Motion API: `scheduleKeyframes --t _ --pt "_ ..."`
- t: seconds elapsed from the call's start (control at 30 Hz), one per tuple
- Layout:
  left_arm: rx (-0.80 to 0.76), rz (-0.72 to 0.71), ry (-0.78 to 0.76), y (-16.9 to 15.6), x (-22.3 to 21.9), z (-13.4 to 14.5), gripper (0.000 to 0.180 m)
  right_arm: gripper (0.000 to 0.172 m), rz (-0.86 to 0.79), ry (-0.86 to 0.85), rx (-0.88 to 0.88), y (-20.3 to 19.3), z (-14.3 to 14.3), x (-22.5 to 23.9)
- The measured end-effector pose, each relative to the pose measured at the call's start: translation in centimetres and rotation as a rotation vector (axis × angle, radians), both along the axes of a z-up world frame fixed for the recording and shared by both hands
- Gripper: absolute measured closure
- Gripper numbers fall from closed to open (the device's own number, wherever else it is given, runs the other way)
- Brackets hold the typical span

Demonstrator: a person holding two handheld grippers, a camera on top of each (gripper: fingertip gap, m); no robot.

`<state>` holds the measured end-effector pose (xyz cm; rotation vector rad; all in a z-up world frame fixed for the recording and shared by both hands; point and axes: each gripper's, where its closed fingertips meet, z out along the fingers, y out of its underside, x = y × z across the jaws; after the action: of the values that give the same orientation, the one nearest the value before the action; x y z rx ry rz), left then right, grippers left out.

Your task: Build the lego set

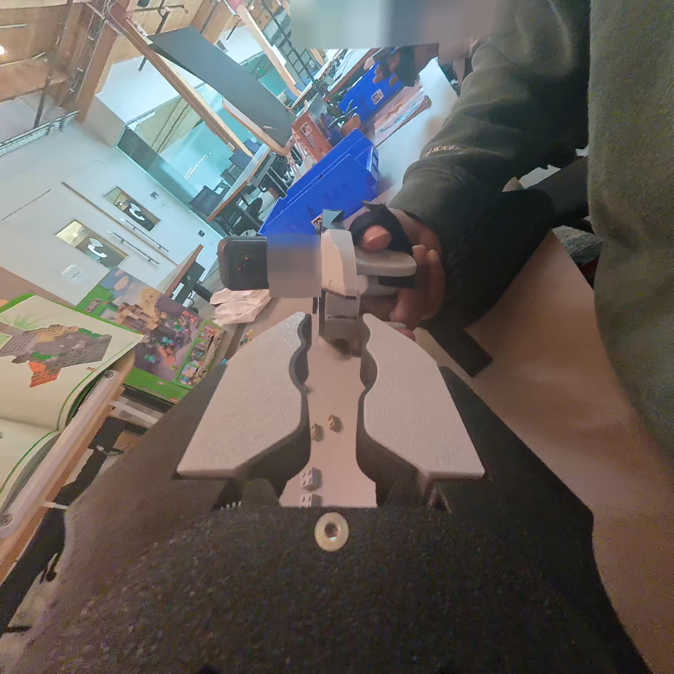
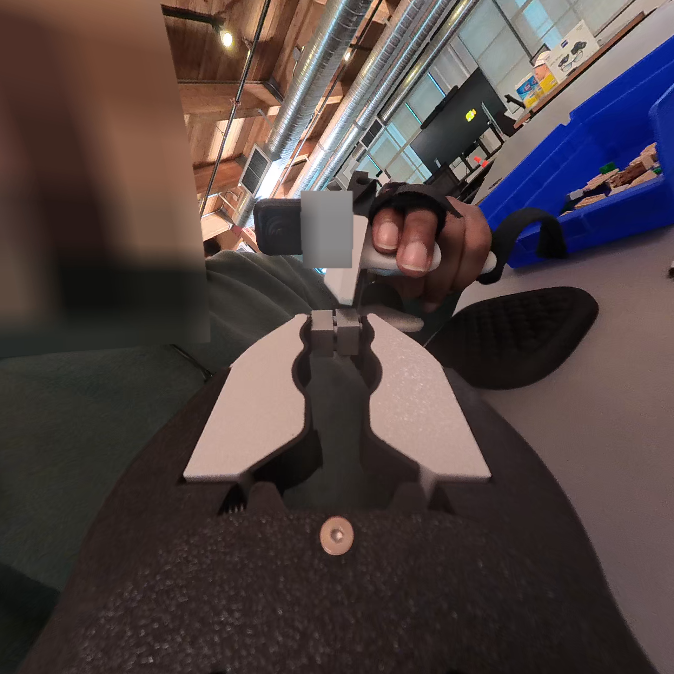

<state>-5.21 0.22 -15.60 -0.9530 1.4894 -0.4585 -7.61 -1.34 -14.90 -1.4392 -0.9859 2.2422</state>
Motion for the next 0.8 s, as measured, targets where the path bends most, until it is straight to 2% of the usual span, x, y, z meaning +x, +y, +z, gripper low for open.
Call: scheduleKeyframes --t 0.3,0.47,0.8 --pt "0.112 0.048 0.056 0.38 -0.18 -0.28 0.165 0.147 -0.004 0.043 -0.035 0.16 0.51 0.31" --pt "0.044 0.000 0.066 0.00 -0.07 -0.31 0.165 0.147 0.014 0.037 -0.017 -0.19 0.42 0.50" --pt "0.037 -0.021 0.085 -0.14 0.14 -0.17 0.165 0.147 0.022 0.042 0.003 -0.33 0.56 0.78"
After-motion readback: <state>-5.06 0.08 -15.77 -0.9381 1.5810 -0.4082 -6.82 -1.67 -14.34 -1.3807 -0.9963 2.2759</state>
